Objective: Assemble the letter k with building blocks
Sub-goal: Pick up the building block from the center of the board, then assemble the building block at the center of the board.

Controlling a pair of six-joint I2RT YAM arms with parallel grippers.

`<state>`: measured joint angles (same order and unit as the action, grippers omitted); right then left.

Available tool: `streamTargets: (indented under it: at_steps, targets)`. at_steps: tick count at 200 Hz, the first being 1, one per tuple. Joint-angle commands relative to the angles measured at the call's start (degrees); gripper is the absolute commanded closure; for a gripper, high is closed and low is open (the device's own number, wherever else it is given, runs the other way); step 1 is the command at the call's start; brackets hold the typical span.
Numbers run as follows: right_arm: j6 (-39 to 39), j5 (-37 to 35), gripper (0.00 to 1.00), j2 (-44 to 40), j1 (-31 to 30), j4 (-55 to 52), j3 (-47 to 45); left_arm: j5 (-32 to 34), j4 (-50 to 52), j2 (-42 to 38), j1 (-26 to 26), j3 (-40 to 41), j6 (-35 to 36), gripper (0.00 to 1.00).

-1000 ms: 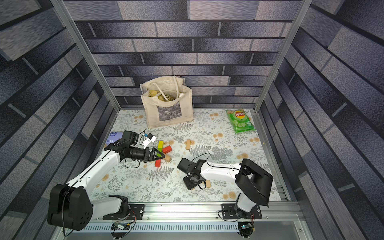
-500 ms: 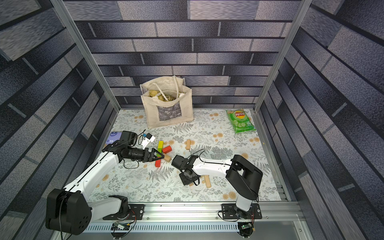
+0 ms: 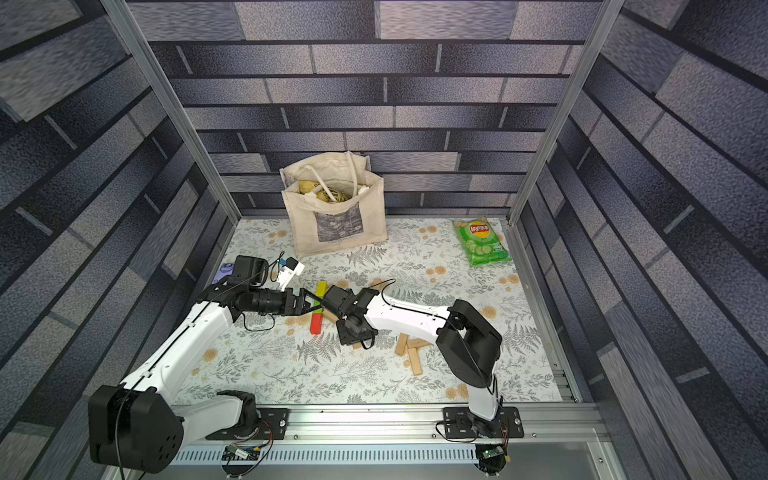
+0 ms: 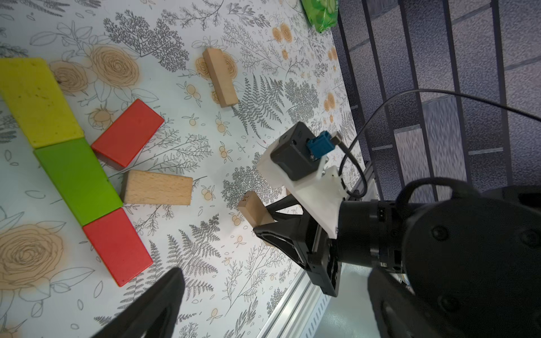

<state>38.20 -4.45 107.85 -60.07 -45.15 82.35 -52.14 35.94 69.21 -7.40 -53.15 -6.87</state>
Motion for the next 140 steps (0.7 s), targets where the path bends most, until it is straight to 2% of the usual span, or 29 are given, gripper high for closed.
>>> streamTargets:
  at_steps: [1,21,50,97,140]
  targets:
    - [2.04,-0.03,0.87,1.99,1.61,-4.74,4.12,-3.15,-3.36,3.62,0.41,-3.16,-1.74,0.0]
    - [2.69,-0.44,0.87,3.52,2.4,-5.48,5.19,-3.68,-3.6,6.85,0.41,-5.21,-2.21,0.0]
    - [3.99,-0.6,0.87,5.22,4.1,-5.59,4.54,0.31,-3.62,8.98,0.58,-6.45,-3.04,0.0]
    - [4.24,-3.26,0.87,6.32,7.32,-7.24,4.16,0.09,-9.71,8.14,3.57,-3.53,-7.83,0.0]
    - [3.77,-3.45,0.87,7.68,9.74,-6.8,4.09,0.45,-8.76,8.31,3.53,-3.25,-7.31,0.0]
